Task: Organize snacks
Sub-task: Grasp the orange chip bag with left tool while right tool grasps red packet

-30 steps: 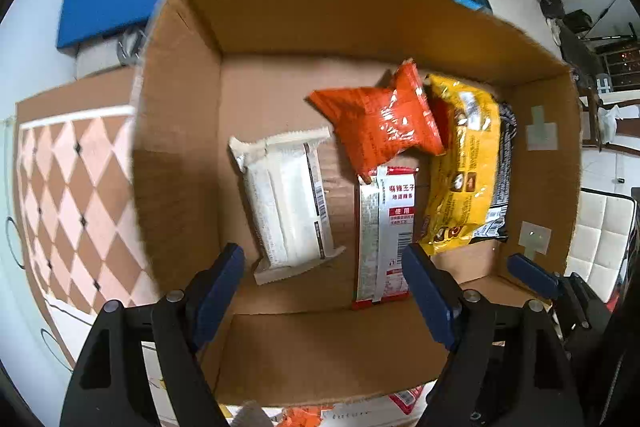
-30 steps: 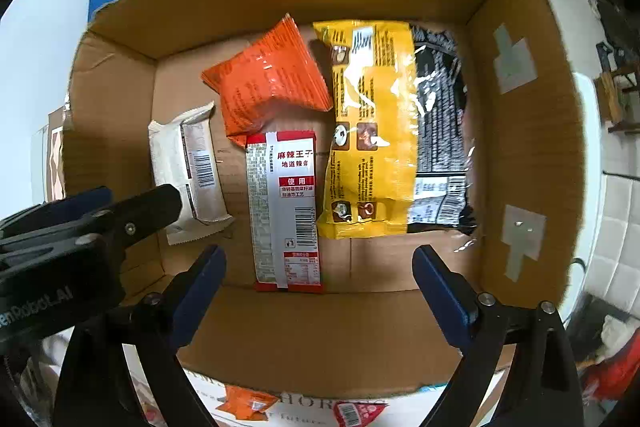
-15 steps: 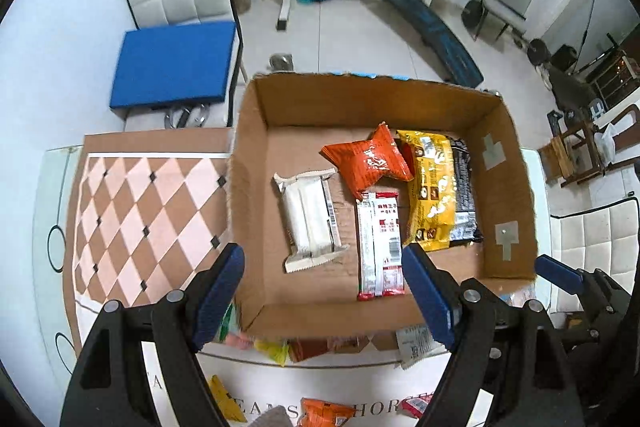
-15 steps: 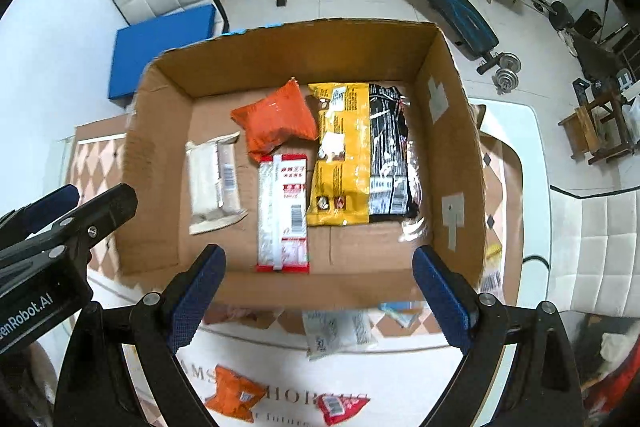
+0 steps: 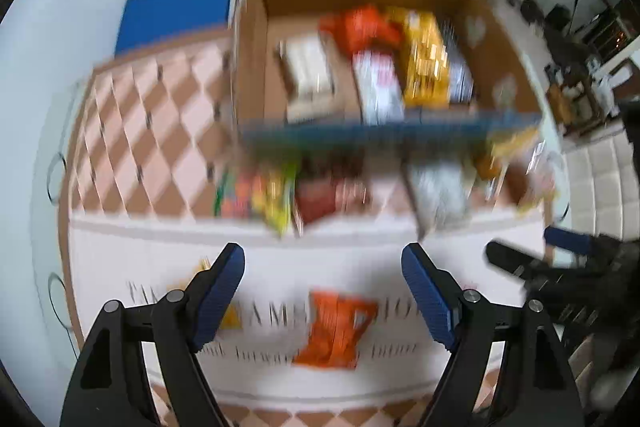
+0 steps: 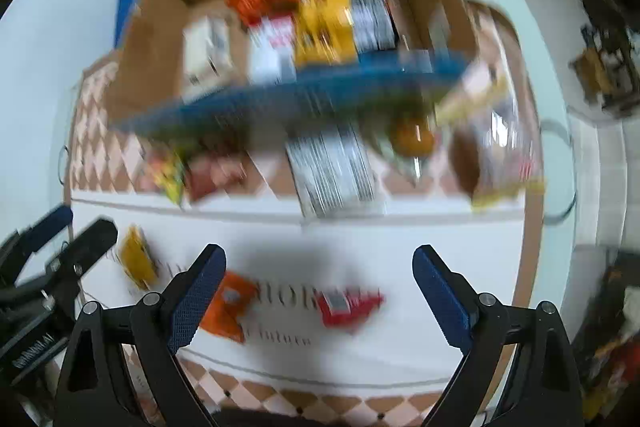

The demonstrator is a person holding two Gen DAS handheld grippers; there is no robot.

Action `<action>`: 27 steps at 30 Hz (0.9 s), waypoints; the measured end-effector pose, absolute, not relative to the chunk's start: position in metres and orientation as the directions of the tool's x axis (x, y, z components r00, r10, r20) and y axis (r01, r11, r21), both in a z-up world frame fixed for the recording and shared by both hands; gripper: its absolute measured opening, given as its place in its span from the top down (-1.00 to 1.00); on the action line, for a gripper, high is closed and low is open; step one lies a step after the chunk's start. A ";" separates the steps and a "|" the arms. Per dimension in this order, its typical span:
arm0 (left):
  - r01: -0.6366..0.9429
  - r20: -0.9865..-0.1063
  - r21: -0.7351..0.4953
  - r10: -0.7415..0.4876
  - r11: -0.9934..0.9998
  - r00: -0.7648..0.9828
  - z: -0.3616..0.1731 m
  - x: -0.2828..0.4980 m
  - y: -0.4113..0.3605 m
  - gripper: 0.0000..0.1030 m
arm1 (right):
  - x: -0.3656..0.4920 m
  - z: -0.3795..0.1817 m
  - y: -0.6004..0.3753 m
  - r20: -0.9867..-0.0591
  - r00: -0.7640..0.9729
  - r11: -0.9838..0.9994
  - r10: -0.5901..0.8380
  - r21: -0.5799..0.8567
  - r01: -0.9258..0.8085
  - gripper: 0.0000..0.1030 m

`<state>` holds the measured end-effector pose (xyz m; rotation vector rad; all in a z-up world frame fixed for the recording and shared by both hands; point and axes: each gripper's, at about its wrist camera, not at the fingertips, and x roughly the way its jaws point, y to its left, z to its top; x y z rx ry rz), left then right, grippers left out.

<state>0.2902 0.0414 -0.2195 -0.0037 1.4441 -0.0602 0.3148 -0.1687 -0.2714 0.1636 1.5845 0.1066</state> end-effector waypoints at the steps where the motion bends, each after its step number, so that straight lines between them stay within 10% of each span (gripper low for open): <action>1: 0.036 -0.995 -0.035 -0.038 0.999 0.089 -0.232 0.280 0.042 -0.56 | 0.309 -0.279 -0.173 -0.984 -0.035 0.984 0.173 0.171 0.051 -0.88; 27: 0.038 -0.969 -0.058 -0.047 0.998 -0.242 -0.376 0.214 0.024 -0.55 | 0.247 -0.404 -0.191 -0.935 -0.268 0.962 0.232 0.180 0.206 -0.85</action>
